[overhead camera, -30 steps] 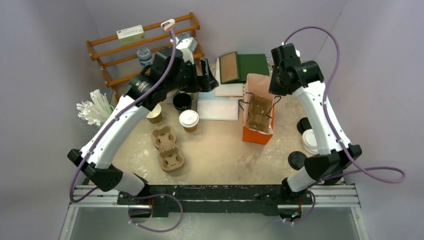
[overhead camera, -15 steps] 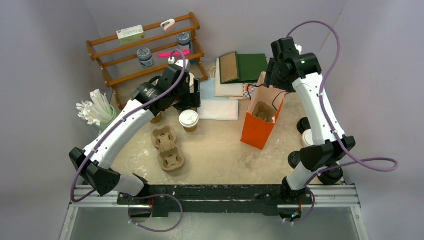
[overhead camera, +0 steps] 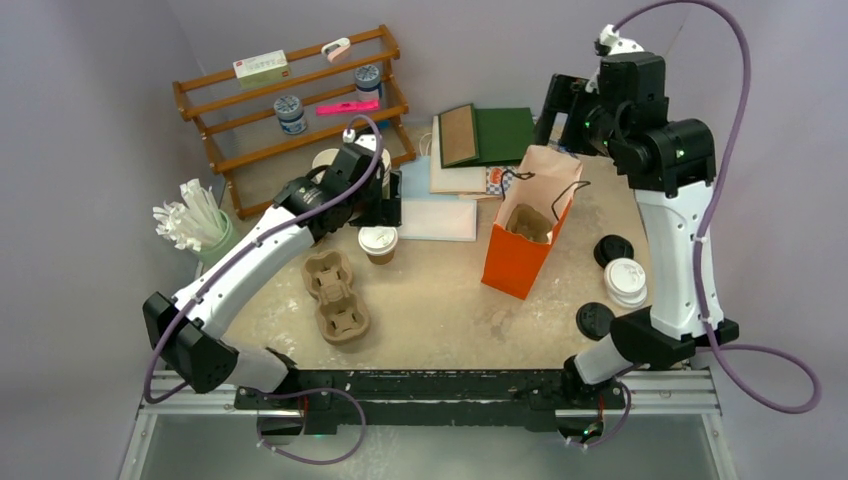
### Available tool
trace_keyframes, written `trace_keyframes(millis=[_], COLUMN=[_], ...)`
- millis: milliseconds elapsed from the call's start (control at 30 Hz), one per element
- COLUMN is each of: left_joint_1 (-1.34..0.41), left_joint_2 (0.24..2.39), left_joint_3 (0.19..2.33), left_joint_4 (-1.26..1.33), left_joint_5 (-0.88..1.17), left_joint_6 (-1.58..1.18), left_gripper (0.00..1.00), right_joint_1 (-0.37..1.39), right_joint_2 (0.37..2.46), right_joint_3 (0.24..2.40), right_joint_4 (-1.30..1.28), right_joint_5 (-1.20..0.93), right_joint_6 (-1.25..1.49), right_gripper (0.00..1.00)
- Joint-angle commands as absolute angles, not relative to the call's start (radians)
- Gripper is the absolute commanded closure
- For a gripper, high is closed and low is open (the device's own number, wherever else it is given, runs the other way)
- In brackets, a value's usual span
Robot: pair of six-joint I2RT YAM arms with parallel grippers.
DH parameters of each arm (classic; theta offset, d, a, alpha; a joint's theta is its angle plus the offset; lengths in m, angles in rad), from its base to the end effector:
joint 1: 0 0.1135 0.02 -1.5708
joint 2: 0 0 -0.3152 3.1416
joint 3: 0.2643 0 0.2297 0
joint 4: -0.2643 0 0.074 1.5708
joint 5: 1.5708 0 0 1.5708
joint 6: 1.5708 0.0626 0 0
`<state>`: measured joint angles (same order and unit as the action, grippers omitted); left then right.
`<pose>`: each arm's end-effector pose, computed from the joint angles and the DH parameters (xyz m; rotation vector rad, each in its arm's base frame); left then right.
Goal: Pack the takeout coffee
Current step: Move the takeout bag to the center of the board.
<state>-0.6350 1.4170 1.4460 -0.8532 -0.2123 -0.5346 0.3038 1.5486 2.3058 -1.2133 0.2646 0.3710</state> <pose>0.2360 -0.1575 0.3922 0.0203 2.3925 -0.3045 0.2469 0.0602 0.5653 0.2338 2.0000 0.1620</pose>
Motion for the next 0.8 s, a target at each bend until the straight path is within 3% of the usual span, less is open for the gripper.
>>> trace_keyframes(millis=[0,267,400,467,767], left_joint_1=[-0.628,-0.502,-0.402,-0.372,-0.255], left_joint_2=[1.337,1.244,1.193,1.169,1.063], left_joint_3=[1.430,1.358,1.310,1.292,1.172], left_joint_4=[-0.834,-0.926,-0.979,-1.005,-1.054], left_joint_5=[-0.252,-0.293,-0.300,-0.311,-0.287], left_joint_6=[-0.566,-0.619,-0.658,-0.678,-0.723], left_gripper=[0.16,0.17,0.17,0.17,0.18], right_joint_1=[0.429,0.764,0.860,0.890,0.944], right_joint_2=[1.571,1.729,1.735,1.738,1.858], right_joint_3=[2.315,2.314,2.161,2.084,1.994], right_joint_4=[-1.102,-0.997,-0.891,-0.851,-0.764], right_joint_5=[0.122,0.191,0.201,0.205,0.208], right_joint_6=[0.306,0.340,0.344,0.347,0.313], right_gripper=[0.11,0.10,0.07,0.02,0.01])
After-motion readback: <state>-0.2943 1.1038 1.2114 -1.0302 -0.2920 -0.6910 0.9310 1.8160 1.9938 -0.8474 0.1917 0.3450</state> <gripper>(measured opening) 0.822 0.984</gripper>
